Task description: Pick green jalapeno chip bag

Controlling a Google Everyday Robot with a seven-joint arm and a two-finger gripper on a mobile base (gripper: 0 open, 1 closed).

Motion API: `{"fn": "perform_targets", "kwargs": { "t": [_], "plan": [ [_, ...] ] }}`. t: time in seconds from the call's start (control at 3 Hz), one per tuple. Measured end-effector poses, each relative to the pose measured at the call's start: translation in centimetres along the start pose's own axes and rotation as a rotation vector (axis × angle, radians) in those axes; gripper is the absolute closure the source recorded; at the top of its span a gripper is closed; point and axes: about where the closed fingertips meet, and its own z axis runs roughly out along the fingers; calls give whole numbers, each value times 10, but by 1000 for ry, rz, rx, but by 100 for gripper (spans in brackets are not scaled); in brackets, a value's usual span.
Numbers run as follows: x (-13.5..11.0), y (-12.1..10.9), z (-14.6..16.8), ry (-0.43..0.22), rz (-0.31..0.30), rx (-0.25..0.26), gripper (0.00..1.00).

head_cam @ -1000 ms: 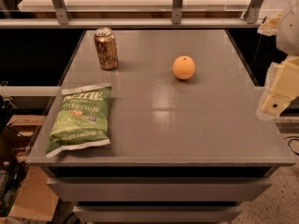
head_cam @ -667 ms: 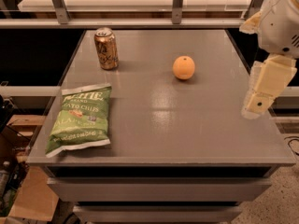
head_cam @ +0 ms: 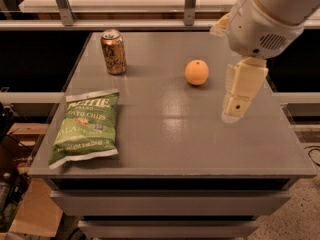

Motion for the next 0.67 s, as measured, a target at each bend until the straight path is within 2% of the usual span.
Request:
{"fn": "perform_targets", "kwargs": {
  "t": [0.67],
  "plan": [
    [-64,-8,44,-93,-128,-80,0]
  ]
}}
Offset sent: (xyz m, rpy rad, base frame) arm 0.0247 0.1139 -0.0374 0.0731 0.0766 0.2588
